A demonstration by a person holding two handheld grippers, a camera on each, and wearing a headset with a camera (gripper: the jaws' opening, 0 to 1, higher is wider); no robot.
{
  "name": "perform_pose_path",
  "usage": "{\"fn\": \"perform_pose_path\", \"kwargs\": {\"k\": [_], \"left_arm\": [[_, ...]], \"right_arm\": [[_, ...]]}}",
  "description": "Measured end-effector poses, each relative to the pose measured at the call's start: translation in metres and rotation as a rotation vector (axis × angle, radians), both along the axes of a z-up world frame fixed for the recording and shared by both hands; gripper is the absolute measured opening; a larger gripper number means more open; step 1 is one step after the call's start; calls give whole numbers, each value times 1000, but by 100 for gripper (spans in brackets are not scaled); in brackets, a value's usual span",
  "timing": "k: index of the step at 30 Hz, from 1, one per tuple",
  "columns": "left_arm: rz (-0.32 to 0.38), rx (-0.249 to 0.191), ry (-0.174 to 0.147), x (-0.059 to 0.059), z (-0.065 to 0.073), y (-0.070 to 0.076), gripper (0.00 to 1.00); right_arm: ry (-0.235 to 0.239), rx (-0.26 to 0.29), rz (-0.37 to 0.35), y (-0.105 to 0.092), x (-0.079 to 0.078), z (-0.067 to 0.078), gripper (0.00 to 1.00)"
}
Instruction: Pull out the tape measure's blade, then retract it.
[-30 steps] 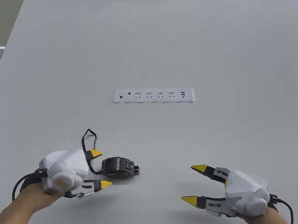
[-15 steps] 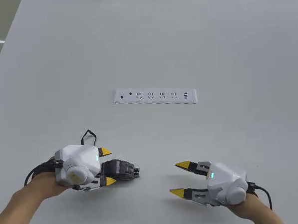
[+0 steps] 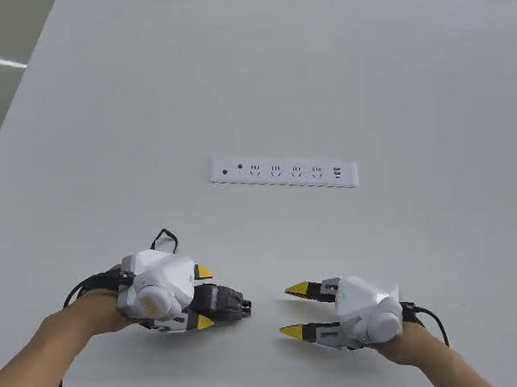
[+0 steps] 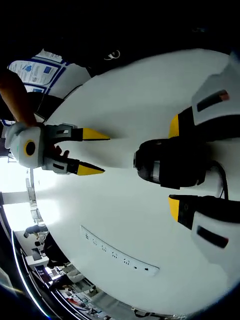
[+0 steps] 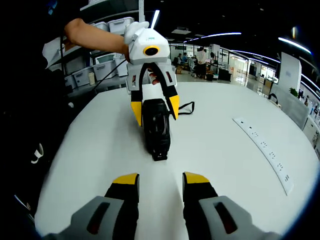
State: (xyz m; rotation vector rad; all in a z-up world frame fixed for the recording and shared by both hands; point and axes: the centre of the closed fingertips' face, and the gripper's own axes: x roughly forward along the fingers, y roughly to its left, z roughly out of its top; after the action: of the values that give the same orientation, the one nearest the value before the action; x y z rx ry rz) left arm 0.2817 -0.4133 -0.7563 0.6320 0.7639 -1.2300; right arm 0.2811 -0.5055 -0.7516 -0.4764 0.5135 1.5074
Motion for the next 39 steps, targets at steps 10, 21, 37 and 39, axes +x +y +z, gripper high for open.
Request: {"fn": "perform_pose_path", "kwargs": {"k": [10,21,37,39], "left_arm": [[-27,29,2,-4,-12,1,35],[-39,18,-25,-4,-12,-1,34],[2,-22,-44,-4,-9,-1,33],[4,-20,-45,-3,-9,-1,33]], "right_arm": [[16,-8,60,25,-2,-12,29],[33,-12,86,44,-3,-22,24],[41,-31,108,55,-5,-33,15],[39,-37,108,55,-4,-34,14]]}}
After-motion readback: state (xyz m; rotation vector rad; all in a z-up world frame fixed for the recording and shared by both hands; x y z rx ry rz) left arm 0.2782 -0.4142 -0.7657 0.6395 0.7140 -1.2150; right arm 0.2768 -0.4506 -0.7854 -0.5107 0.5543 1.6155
